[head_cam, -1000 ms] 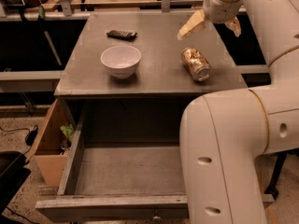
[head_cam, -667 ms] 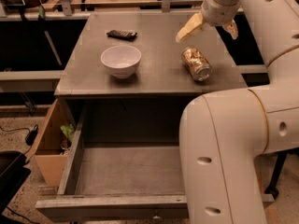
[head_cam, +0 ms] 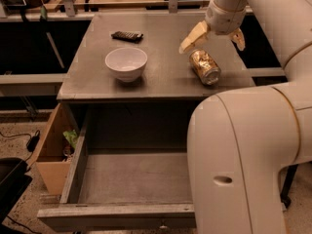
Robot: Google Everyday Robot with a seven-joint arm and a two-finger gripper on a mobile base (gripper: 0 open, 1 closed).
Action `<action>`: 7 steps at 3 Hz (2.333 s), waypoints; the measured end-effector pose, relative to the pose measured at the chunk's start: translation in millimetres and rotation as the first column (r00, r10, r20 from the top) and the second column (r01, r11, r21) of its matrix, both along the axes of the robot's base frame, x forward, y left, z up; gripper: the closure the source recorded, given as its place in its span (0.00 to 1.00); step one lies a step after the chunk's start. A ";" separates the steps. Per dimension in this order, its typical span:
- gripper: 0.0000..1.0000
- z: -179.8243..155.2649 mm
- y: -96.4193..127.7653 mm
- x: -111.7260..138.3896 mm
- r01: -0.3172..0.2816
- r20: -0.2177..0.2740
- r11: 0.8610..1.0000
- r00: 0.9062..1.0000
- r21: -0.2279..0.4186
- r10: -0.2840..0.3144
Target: Place orange can upright
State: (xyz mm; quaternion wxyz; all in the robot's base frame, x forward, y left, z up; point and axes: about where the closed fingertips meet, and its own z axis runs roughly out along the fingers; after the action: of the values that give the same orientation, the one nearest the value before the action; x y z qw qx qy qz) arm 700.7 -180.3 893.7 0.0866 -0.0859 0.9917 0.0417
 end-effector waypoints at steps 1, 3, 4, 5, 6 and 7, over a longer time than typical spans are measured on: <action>0.00 -12.2 -1.3 0.2 0.006 -0.007 1.000 1.000 0.003 -0.006; 0.00 -16.2 3.9 21.0 -0.090 0.045 0.996 0.995 -0.026 0.092; 0.00 -20.4 7.2 21.8 -0.124 0.021 0.990 0.992 -0.069 0.126; 0.00 -22.5 6.9 14.2 -0.112 -0.023 0.988 0.994 -0.107 0.110; 0.00 -25.3 6.3 7.3 -0.100 -0.045 0.991 0.994 -0.093 0.097; 0.00 -29.5 3.9 3.4 -0.108 -0.044 0.994 0.993 -0.034 0.106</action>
Offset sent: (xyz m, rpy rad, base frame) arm 0.0167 -0.0038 -0.0091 0.0162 -0.0293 0.0651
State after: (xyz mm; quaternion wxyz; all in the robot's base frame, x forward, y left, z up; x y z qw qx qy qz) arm 704.1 -176.4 864.3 0.0616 -0.1395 0.9878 0.0302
